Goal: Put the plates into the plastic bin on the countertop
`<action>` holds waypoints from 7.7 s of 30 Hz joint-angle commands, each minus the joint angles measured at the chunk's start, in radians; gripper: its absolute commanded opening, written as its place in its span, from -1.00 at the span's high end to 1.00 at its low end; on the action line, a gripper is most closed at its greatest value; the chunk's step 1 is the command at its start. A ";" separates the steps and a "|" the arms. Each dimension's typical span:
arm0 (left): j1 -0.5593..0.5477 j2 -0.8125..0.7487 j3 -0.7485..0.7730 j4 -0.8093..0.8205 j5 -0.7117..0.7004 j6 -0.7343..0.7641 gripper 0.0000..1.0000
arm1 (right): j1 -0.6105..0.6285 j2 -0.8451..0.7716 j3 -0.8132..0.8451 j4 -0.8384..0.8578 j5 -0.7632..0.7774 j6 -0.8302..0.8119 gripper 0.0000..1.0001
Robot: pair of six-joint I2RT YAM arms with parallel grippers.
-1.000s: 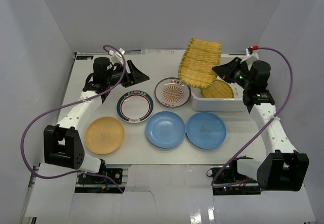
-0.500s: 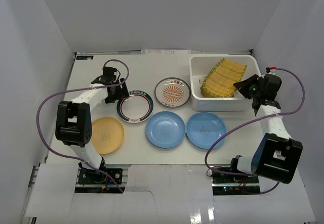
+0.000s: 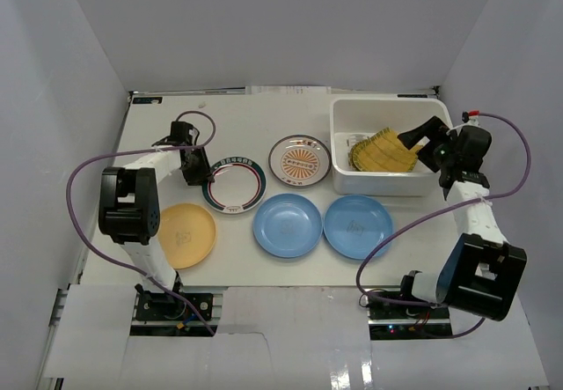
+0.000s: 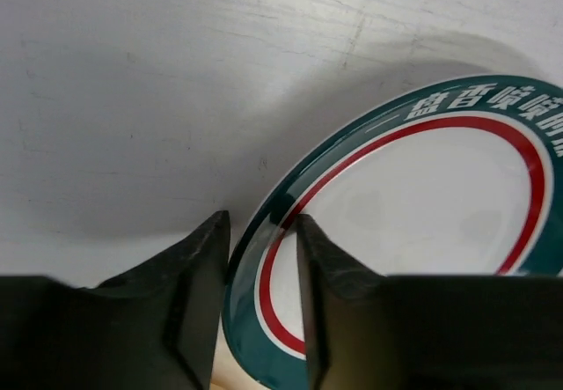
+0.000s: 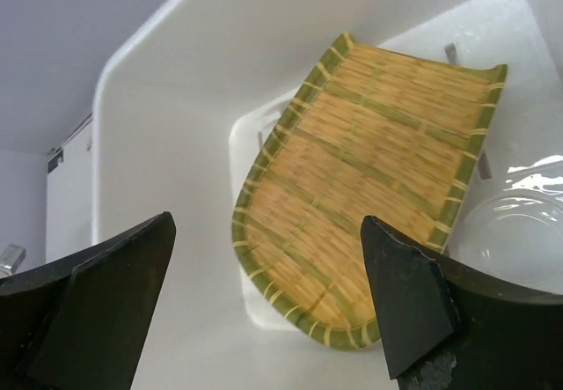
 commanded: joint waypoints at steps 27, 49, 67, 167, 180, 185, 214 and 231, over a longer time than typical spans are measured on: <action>0.079 -0.537 -0.123 0.365 0.766 -0.313 1.00 | 0.764 0.077 0.285 0.000 -0.078 -0.099 -0.80; -0.105 -0.006 0.156 0.263 0.622 -0.297 -0.43 | 0.141 -0.182 0.041 0.073 -0.043 0.095 0.84; -0.247 0.358 0.376 0.155 0.373 -0.220 -0.31 | 0.006 -0.021 0.057 -0.093 0.098 -0.091 -0.70; -0.527 -0.302 -0.312 0.062 0.019 -0.159 0.50 | 0.675 -0.523 -0.189 -0.354 0.364 -0.182 -0.66; -0.470 -0.523 -0.129 -0.133 -0.168 -0.059 1.00 | 1.140 -0.399 -0.332 -0.409 0.560 -0.140 -0.63; -0.361 -0.607 -0.059 -0.199 -0.227 -0.002 1.00 | 1.209 -0.197 -0.312 -0.316 0.585 -0.166 -0.36; -0.425 -0.572 0.255 -0.119 -0.064 -0.062 1.00 | 0.718 -0.025 0.477 -0.445 0.651 -0.513 0.85; -0.643 -0.068 0.714 -0.076 -0.050 -0.132 1.00 | 0.192 -0.101 0.498 -0.363 0.267 -0.170 -0.59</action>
